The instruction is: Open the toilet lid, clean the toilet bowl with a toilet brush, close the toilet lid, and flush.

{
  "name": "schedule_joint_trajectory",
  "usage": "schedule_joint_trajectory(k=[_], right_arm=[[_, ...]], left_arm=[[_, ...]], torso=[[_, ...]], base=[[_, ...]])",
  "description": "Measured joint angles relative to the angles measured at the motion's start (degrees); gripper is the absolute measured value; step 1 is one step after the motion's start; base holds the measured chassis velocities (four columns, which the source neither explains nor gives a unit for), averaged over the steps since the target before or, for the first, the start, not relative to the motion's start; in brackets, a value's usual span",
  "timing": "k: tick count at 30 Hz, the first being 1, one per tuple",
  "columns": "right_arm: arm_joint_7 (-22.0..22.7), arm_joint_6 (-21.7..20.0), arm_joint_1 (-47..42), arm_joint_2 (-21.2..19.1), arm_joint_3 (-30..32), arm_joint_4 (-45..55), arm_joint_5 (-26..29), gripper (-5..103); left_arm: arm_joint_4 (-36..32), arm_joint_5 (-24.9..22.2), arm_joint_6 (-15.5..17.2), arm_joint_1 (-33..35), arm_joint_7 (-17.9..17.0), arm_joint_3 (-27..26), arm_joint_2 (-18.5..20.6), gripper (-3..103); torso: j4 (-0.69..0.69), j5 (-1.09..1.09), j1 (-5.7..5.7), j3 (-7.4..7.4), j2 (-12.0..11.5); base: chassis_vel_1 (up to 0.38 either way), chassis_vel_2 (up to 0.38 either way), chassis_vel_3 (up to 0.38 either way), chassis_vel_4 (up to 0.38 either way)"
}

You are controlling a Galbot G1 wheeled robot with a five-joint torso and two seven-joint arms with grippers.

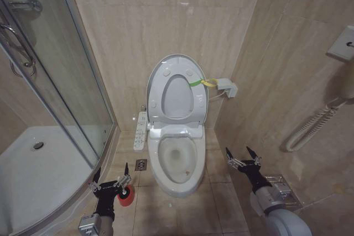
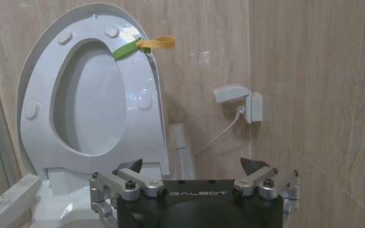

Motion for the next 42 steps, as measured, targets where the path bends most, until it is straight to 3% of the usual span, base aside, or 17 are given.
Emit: schedule_joint_trajectory(k=[42], right_arm=[[0.0, 0.0, 0.0, 0.0, 0.0, 0.0, 0.0, 100]], left_arm=[[0.0, 0.0, 0.0, 0.0, 0.0, 0.0, 0.0, 100]], torso=[[0.0, 0.0, 0.0, 0.0, 0.0]], base=[[0.0, 0.0, 0.0, 0.0]])
